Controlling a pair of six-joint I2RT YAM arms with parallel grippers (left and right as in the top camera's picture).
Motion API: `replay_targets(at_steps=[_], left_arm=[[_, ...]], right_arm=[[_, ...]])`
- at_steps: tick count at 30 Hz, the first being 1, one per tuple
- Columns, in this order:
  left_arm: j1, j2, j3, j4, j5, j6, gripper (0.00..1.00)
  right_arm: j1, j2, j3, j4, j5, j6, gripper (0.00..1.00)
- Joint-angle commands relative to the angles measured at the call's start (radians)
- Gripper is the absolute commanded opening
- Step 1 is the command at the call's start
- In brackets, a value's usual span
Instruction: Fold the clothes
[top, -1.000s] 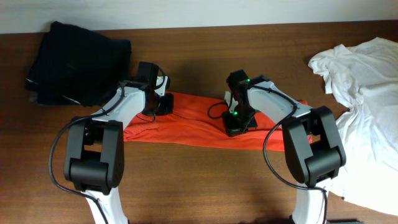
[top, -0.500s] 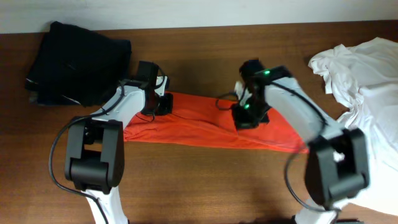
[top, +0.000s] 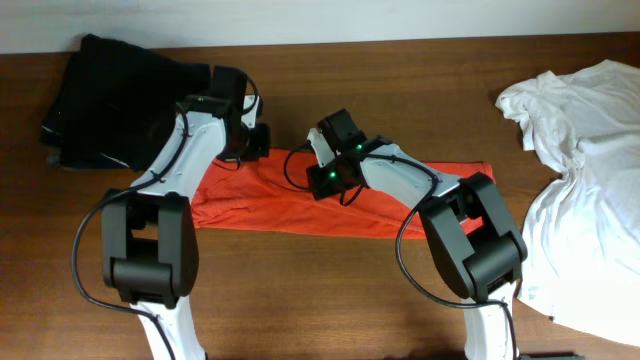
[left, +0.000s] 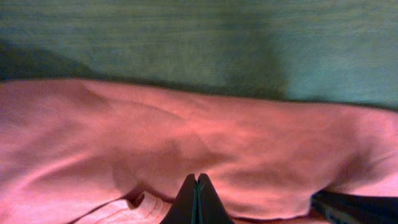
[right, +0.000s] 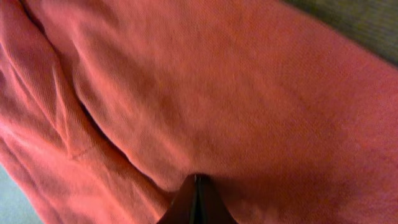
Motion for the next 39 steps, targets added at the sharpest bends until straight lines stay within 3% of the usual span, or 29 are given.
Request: replay_targets(at_steps=[1, 4, 9, 16, 18, 20, 23, 27, 28, 29, 36, 39], left_arm=[[0.003, -0.016, -0.098, 0.06, 0.007, -0.002, 0.01], [0.003, -0.016, -0.201, 0.179, 0.007, -0.002, 0.01], [0.003, -0.016, -0.206, 0.204, -0.077, -0.001, 0.01], [0.003, -0.016, -0.206, 0.204, -0.079, -0.002, 0.01], [0.003, -0.016, -0.206, 0.204, -0.079, -0.001, 0.01], [0.003, -0.016, -0.206, 0.204, -0.079, -0.001, 0.01], [0.003, -0.016, -0.206, 0.204, -0.079, -0.001, 0.0], [0.003, -0.016, -0.206, 0.208, -0.079, -0.001, 0.01], [0.003, -0.016, -0.206, 0.208, -0.079, -0.001, 0.01], [0.003, -0.016, -0.206, 0.208, -0.079, -0.001, 0.01], [0.003, -0.016, -0.206, 0.203, -0.079, -0.001, 0.01], [0.003, -0.016, -0.206, 0.204, -0.079, -0.001, 0.01]], right_arm=[[0.007, 0.021, 0.0, 0.035, 0.034, 0.006, 0.05], [0.011, 0.021, 0.0, 0.017, 0.04, 0.02, 0.05], [0.011, 0.021, 0.0, -0.134, -0.115, 0.019, 0.05], [0.009, 0.021, 0.0, -0.161, -0.406, 0.009, 0.04], [0.01, 0.021, 0.0, -0.191, -0.395, 0.009, 0.05], [0.024, 0.021, 0.0, -0.235, -0.254, 0.009, 0.06], [-0.019, -0.021, 0.074, -0.265, -0.364, -0.098, 0.06], [-0.108, -0.059, 0.172, -0.276, -0.326, -0.094, 0.17], [-0.097, -0.044, 0.158, -0.27, -0.291, -0.094, 0.16], [-0.067, -0.016, 0.137, -0.246, -0.262, -0.094, 0.04], [0.067, 0.097, 0.116, -0.119, -0.064, -0.047, 0.04], [0.055, 0.096, 0.118, -0.105, -0.217, -0.048, 0.04]])
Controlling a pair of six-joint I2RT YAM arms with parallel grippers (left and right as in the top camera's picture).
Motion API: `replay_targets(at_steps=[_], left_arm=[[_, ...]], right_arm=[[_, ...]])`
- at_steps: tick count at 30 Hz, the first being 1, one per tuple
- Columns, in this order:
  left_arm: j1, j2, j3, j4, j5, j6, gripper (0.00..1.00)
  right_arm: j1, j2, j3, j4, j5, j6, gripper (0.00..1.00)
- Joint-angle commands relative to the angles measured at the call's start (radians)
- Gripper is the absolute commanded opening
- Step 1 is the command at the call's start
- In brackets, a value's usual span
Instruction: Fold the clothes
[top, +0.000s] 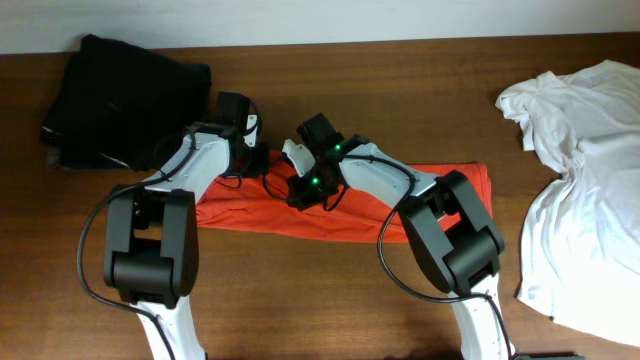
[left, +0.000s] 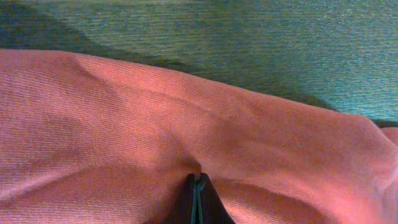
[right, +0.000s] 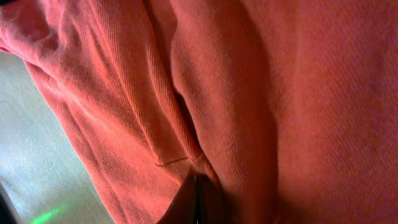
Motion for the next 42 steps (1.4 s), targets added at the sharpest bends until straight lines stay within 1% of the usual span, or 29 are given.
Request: replay_targets(at_steps=[1, 3, 4, 5, 6, 8, 11, 12, 13, 18, 20, 22, 23, 25, 28, 31, 32, 33, 34, 36, 37, 38, 39, 41, 42], left_arm=[[0.004, -0.016, -0.014, -0.003, -0.019, -0.001, 0.01], [0.004, -0.016, -0.014, -0.003, -0.019, -0.001, 0.01], [0.004, -0.016, -0.014, -0.003, -0.019, -0.001, 0.01], [0.004, -0.016, -0.014, -0.003, -0.019, -0.001, 0.01], [0.004, -0.016, -0.014, -0.003, -0.019, -0.001, 0.01], [0.003, -0.016, -0.014, -0.003, -0.019, -0.001, 0.01], [0.004, -0.016, -0.014, -0.003, -0.019, -0.001, 0.01], [0.003, -0.016, -0.014, -0.004, -0.018, -0.001, 0.01], [0.004, -0.016, -0.014, -0.005, -0.019, -0.001, 0.0], [0.004, -0.016, -0.014, -0.004, -0.019, -0.001, 0.0], [0.003, -0.016, -0.014, -0.004, -0.019, -0.001, 0.01], [0.004, -0.016, -0.014, -0.004, -0.019, -0.001, 0.01], [0.004, -0.016, -0.014, -0.004, -0.019, -0.001, 0.01], [0.004, -0.016, -0.014, -0.004, -0.018, -0.001, 0.01], [0.004, -0.016, -0.014, -0.004, -0.018, -0.001, 0.0], [0.004, -0.017, -0.014, -0.003, -0.019, -0.001, 0.01], [0.004, -0.028, 0.0, -0.004, -0.018, -0.001, 0.01], [0.004, -0.057, 0.036, -0.012, -0.019, -0.001, 0.01], [0.004, -0.087, 0.069, -0.019, -0.019, -0.001, 0.0], [0.004, -0.201, 0.194, -0.039, -0.064, -0.001, 0.01], [0.004, -0.272, 0.269, -0.08, -0.08, -0.001, 0.01], [0.006, -0.32, 0.32, -0.124, -0.081, -0.002, 0.01], [0.011, -0.355, 0.354, -0.172, -0.081, -0.002, 0.01], [0.031, -0.407, 0.367, -0.277, -0.082, -0.003, 0.01], [0.052, -0.414, 0.367, -0.366, -0.082, -0.003, 0.01]], right_arm=[[-0.019, 0.006, 0.011, 0.007, -0.214, -0.013, 0.04], [-0.069, 0.001, 0.069, -0.039, -0.417, -0.026, 0.04], [-0.1, -0.006, 0.095, -0.06, -0.423, -0.027, 0.04], [-0.121, -0.008, 0.105, -0.062, -0.402, -0.026, 0.04], [-0.141, -0.008, 0.107, -0.063, -0.328, -0.026, 0.04], [-0.147, -0.006, 0.089, -0.067, -0.124, -0.021, 0.04], [-0.113, 0.021, 0.074, -0.051, -0.059, -0.022, 0.04], [-0.094, 0.036, 0.073, -0.043, 0.002, -0.022, 0.04], [-0.079, 0.047, 0.073, -0.044, 0.021, -0.022, 0.04], [-0.025, 0.048, 0.073, -0.141, 0.019, -0.022, 0.04], [-0.027, 0.047, 0.073, -0.201, -0.156, -0.022, 0.04], [-0.039, 0.047, 0.073, -0.256, -0.236, -0.022, 0.04], [-0.043, 0.047, 0.073, -0.295, -0.219, -0.023, 0.04], [-0.023, 0.047, 0.07, -0.337, -0.093, -0.022, 0.04], [0.026, 0.047, 0.065, -0.339, 0.047, -0.014, 0.05], [0.056, 0.048, 0.065, -0.336, 0.114, 0.01, 0.05], [0.063, 0.045, 0.066, -0.337, 0.107, 0.012, 0.06], [0.058, 0.026, 0.07, -0.345, 0.107, 0.012, 0.09], [0.045, -0.003, 0.083, -0.361, 0.107, 0.011, 0.1], [0.001, -0.109, 0.146, -0.417, 0.109, 0.0, 0.16], [-0.05, -0.2, 0.2, -0.476, 0.124, 0.0, 0.23], [-0.106, -0.272, 0.228, -0.532, 0.15, 0.001, 0.26], [-0.145, -0.31, 0.231, -0.566, 0.174, 0.001, 0.27], [-0.254, -0.37, 0.231, -0.684, 0.264, 0.0, 0.27], [-0.349, -0.374, 0.228, -0.794, 0.375, 0.0, 0.27]])
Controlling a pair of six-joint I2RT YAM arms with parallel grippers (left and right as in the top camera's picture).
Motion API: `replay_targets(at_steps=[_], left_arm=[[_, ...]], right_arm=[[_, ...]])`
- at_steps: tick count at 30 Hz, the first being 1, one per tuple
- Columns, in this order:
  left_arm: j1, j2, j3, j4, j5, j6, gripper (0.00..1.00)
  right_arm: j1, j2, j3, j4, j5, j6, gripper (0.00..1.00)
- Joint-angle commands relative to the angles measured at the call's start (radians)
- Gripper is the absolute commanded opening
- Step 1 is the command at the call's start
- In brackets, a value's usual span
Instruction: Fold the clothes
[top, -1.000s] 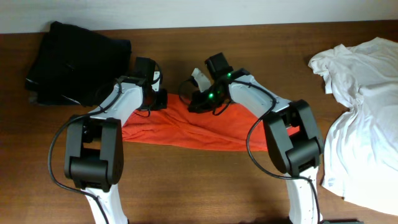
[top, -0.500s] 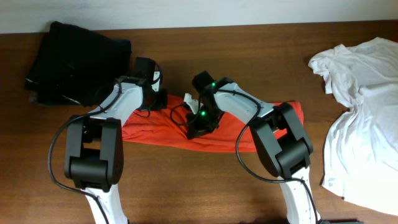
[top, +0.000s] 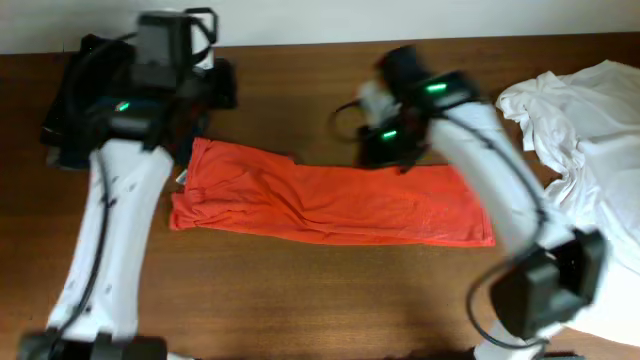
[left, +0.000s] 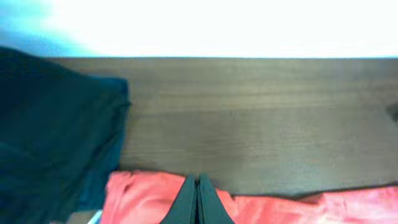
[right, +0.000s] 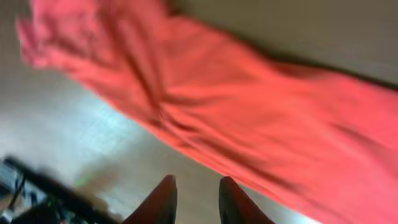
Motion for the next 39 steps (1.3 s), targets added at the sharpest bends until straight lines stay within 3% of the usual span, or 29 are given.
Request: replay_targets(at_steps=[1, 6, 10, 11, 12, 16, 21, 26, 33, 39], left_arm=[[0.072, 0.017, -0.015, -0.214, -0.015, -0.002, 0.01], [0.183, 0.07, -0.032, -0.36, -0.015, -0.002, 0.01], [0.198, 0.142, -0.04, -0.37, -0.014, -0.002, 0.48], [0.198, 0.163, -0.04, -0.371, -0.014, -0.002, 0.78], [0.198, 0.181, -0.04, -0.371, -0.014, -0.002, 0.99], [0.198, 0.195, -0.04, -0.371, -0.014, -0.002, 0.99], [0.198, 0.195, -0.04, -0.371, -0.014, -0.002, 0.99], [0.198, 0.195, -0.04, -0.371, -0.014, -0.002, 0.99], [0.198, 0.195, -0.04, -0.371, -0.014, -0.002, 0.99], [0.198, 0.195, -0.04, -0.371, -0.014, -0.002, 0.99]], right_arm=[[-0.15, 0.014, -0.03, -0.135, 0.234, -0.005, 0.27], [-0.444, 0.014, -0.199, -0.085, 0.3, -0.029, 0.29], [-0.623, 0.015, -0.348, 0.032, 0.255, -0.029, 0.37], [-0.649, 0.015, -0.398, 0.071, 0.255, -0.03, 0.39], [-0.65, 0.015, -0.417, 0.084, 0.25, -0.057, 0.39], [-0.614, 0.015, -0.469, 0.158, 0.245, -0.114, 0.41], [-0.612, 0.016, -0.555, 0.319, 0.172, -0.197, 0.59], [-0.563, 0.03, -0.579, 0.401, 0.069, -0.344, 0.56], [-0.517, 0.031, -0.597, 0.46, 0.274, -0.331, 0.57], [-0.516, 0.049, -0.679, 0.561, 0.272, -0.32, 0.57]])
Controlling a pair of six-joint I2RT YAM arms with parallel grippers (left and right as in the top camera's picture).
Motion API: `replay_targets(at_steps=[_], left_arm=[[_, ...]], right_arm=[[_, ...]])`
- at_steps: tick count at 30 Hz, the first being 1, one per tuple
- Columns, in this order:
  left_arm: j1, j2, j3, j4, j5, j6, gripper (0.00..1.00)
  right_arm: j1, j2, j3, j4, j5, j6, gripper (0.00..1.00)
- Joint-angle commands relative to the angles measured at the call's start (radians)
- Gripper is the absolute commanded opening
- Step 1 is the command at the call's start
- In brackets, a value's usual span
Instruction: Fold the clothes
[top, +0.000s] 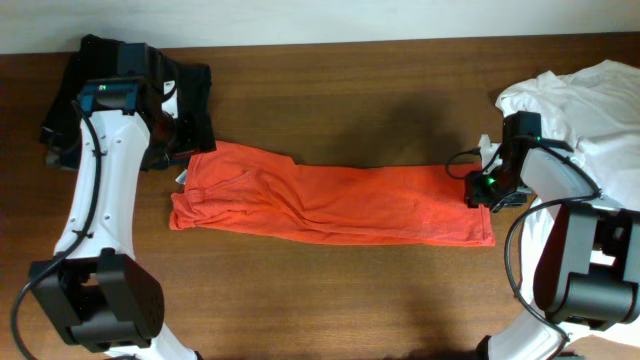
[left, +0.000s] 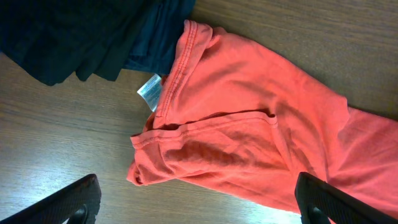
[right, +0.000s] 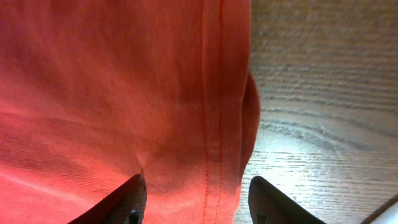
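Note:
A long orange garment (top: 330, 205) lies as a flat strip across the table's middle. Its left end (left: 217, 124) shows a collar seam and a white tag (left: 149, 92). My left gripper (top: 185, 148) hovers above that left end. In the left wrist view the left gripper (left: 202, 202) is wide open with nothing between its fingertips (left: 81, 198). My right gripper (top: 478, 188) is low at the garment's right end. Seen from the right wrist, the right gripper (right: 199, 202) is open and its fingers (right: 127, 199) straddle the stitched hem (right: 214, 112).
A pile of black clothes (top: 110, 85) sits at the back left, touching the orange garment's left end. A crumpled white garment (top: 580, 150) covers the right side, just beyond my right gripper. Bare wooden table (top: 330, 100) lies behind and in front of the strip.
My left gripper was shut and high near the black pile; now it is wide open over the garment's left end. My right gripper moved from above the strip's middle right to its right hem and opened wider.
Both grippers were shut on the orange cloth near its middle back edge, then closer together on it. Then the garment lay as a long strip, with both arms lifted and apart. Now each open gripper is at one end of the strip.

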Motion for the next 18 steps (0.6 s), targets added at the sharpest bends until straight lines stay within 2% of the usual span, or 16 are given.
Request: replay_targets(at_steps=[1, 4, 5, 7, 8, 9, 13, 18], left_arm=[[0.003, 0.005, -0.003, -0.002, 0.0, 0.002, 0.99], [0.003, 0.005, -0.003, -0.002, 0.0, 0.002, 0.99], [0.003, 0.005, -0.003, -0.002, 0.0, 0.002, 0.99], [0.003, 0.005, -0.003, -0.002, 0.0, 0.002, 0.99], [0.003, 0.005, -0.003, -0.002, 0.0, 0.002, 0.99], [0.003, 0.005, -0.003, -0.002, 0.0, 0.002, 0.99], [0.003, 0.005, -0.003, -0.002, 0.0, 0.002, 0.99], [0.003, 0.005, -0.003, -0.002, 0.0, 0.002, 0.99]], right_arm=[[0.0, 0.034, -0.067, 0.053, 0.009, 0.004, 0.57], [0.0, 0.054, -0.097, 0.085, -0.004, 0.019, 0.56], [0.0, 0.054, -0.097, 0.092, -0.002, 0.018, 0.52], [-0.001, 0.054, -0.097, 0.097, 0.024, 0.019, 0.27], [-0.001, 0.054, -0.097, 0.101, 0.04, 0.019, 0.22], [-0.002, 0.054, -0.097, 0.106, 0.059, 0.019, 0.05], [-0.049, 0.054, -0.083, 0.146, 0.072, 0.046, 0.04], [-0.194, 0.054, 0.06, 0.06, 0.072, 0.04, 0.04]])
